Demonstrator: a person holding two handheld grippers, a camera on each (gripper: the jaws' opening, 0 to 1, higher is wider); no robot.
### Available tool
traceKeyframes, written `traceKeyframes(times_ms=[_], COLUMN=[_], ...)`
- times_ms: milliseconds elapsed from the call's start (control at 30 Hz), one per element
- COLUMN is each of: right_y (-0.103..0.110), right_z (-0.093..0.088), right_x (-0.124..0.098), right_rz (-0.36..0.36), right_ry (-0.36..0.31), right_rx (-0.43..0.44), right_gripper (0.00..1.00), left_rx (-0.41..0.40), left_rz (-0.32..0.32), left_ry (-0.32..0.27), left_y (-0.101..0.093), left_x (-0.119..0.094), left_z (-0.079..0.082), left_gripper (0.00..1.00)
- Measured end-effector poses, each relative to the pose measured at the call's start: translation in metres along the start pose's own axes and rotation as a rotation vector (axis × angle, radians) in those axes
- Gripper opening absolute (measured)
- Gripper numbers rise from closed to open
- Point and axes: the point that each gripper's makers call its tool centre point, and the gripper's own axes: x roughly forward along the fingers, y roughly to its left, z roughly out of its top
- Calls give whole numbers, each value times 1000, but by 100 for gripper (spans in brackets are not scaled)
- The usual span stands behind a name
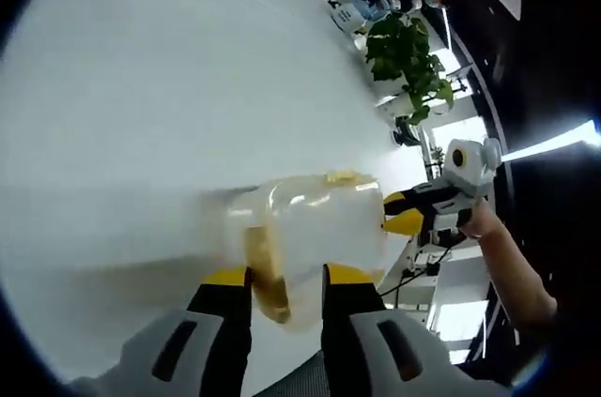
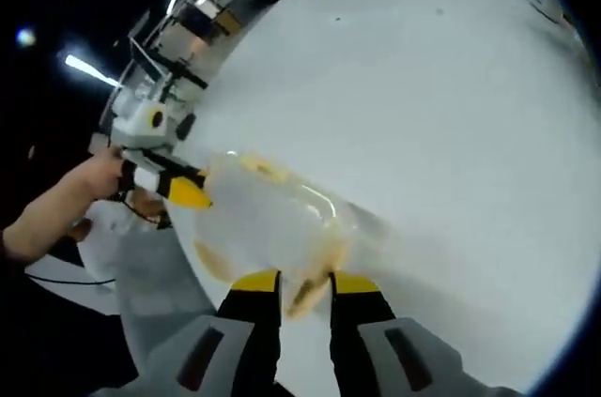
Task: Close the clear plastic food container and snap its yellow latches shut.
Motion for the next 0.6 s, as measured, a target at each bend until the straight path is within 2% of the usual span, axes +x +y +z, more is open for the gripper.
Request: traceKeyframes(times_ms=[200, 433, 600], right_y=[1, -1, -1], right_z=[-5, -6, -7], right_x=[-2, -1, 0], right_rz=[-10, -16, -27], right_ry=[6, 14, 12], right_rx=[-2, 8, 17], right_gripper=[16, 16, 15], left_rx=[-1, -19, -76], left_rz=[11, -11, -12], left_ry=[-3, -10, 0], left_y=[0, -1, 0], left_x=[0, 2, 2], left_z=[-1, 0, 0], left_gripper=[25, 26, 25])
